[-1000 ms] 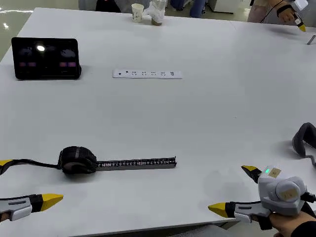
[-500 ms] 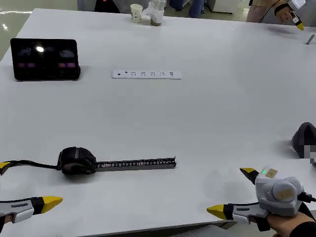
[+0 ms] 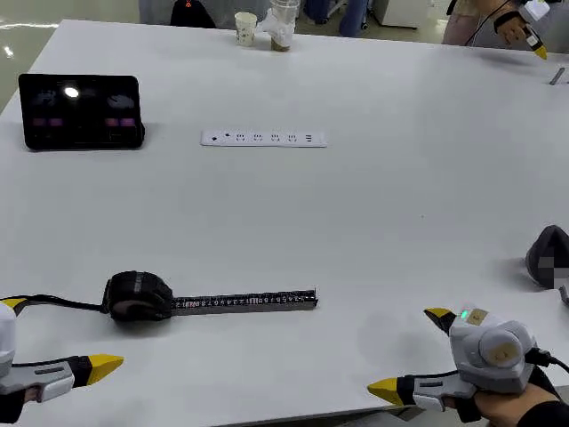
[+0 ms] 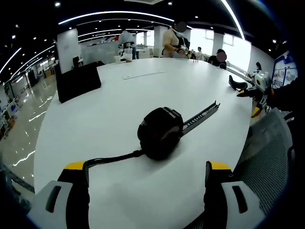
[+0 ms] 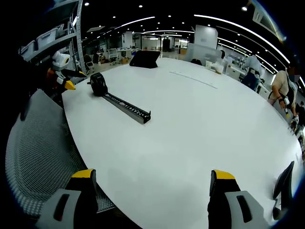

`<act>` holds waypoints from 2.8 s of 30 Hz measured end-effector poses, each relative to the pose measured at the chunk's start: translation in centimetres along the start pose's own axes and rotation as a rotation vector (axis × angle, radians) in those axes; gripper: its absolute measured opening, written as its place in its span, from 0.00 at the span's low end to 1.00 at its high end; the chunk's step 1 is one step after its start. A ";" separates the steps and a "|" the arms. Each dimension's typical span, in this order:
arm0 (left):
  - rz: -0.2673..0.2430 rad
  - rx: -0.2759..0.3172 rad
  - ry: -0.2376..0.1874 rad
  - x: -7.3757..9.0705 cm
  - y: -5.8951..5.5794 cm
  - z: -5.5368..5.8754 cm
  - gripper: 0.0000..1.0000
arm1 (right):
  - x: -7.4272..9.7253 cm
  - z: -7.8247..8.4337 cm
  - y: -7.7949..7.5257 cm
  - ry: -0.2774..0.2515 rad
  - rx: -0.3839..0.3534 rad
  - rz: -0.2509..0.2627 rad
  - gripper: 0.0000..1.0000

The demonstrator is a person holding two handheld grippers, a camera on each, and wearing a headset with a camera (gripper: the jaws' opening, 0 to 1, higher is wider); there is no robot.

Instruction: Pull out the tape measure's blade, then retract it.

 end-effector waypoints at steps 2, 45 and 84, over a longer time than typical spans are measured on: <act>-0.002 0.011 0.002 -0.4 -0.2 -0.3 0.99 | -0.1 -0.3 -0.1 0.004 0.002 -0.004 0.99; -0.109 0.102 -0.094 -5.1 -5.2 -4.5 0.99 | -5.4 -8.1 -2.2 0.201 0.403 -0.200 0.99; -0.277 0.404 -0.218 -7.0 -5.8 -7.3 0.99 | -11.3 -12.8 -1.7 0.268 0.639 -0.348 0.82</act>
Point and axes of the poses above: the centre of the closed fingertips' face, and the gripper's own axes: x roughly backward along the fingers, y roughly to its left, z roughly out of its underside, the point moved 9 cm from there along x, roughly backward along the fingers, and after that the axes turned 8 degrees about y, right-handed, at the moved point
